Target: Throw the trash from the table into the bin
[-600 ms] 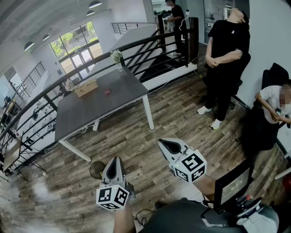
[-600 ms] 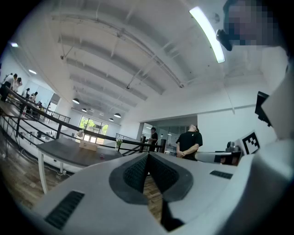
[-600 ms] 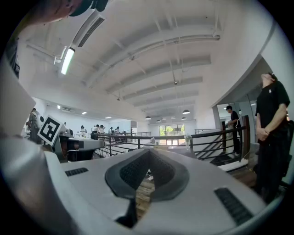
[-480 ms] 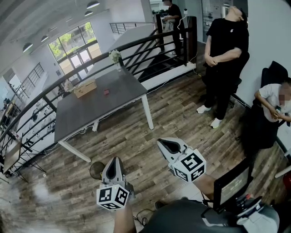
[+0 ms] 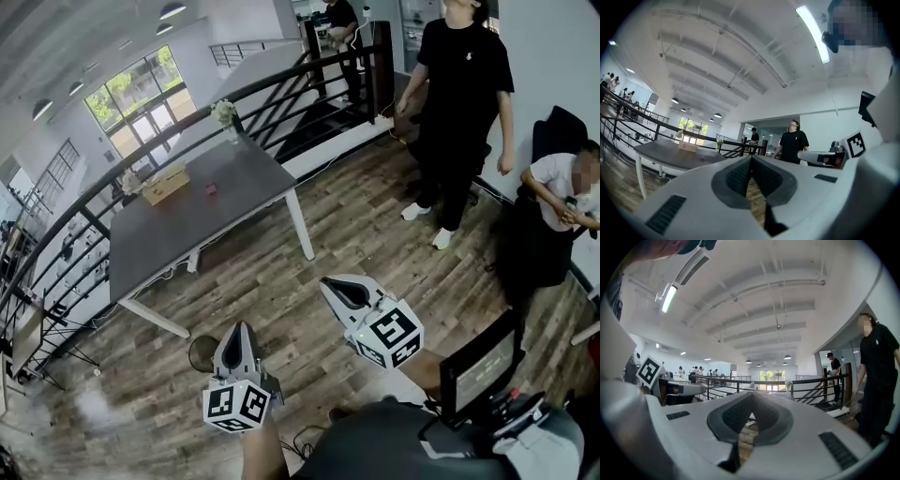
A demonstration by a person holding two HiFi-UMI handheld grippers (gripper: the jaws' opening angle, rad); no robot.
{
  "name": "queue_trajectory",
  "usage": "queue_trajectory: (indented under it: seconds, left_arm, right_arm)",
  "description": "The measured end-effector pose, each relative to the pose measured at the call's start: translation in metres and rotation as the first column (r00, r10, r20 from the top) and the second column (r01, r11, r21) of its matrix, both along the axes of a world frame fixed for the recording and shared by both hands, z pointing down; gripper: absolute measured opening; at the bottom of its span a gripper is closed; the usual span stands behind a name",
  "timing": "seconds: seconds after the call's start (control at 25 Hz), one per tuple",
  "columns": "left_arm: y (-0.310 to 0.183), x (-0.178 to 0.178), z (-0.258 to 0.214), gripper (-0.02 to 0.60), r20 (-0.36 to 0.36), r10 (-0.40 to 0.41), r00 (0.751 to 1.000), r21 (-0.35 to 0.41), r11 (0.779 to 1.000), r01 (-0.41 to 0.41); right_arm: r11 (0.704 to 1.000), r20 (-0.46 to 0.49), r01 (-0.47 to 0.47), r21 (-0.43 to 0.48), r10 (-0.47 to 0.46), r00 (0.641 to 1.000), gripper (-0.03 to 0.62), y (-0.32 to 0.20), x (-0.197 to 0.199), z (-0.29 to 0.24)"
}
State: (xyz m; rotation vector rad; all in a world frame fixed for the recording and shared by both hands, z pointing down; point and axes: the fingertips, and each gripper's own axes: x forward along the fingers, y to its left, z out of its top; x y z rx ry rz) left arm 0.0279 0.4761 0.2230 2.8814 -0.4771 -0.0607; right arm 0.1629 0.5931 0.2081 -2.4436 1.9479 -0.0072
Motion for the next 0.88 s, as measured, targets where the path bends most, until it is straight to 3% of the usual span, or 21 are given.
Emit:
queue_trajectory:
  seconds: [0.08,0.36,0.68,0.88]
  left_arm:
    - [-0.002,0.001,0.001,0.009,-0.001,0.022,1.000,-0.010,1.000,-0.022]
    - [-0.025,0.003,0.002,0.009,0.011,0.051,0.999,0.072,0.996,-0.052]
    - [-0.054,0.015,0.023,0.009,0.028,0.072,0.997,0.034,0.997,-0.073]
    - [-0.086,0.035,0.026,0.009,0.033,0.031,0.999,0.035,0.999,-0.032]
  right_arm:
    - [1.000,-0.014,0.001,-0.017,-0.001,1.000,0.011,-0.009,-0.003,0.004]
    - [0.999,0.015,-0.030,-0.029,0.031,0.999,0.011,-0.036,-0.007,0.016]
    - [0.997,0.044,-0.047,-0.064,0.050,0.998,0.011,-0.064,-0.001,0.032]
    - [0.999,0.052,-0.007,-0.049,0.010,0.999,0.011,-0.100,0.020,0.034]
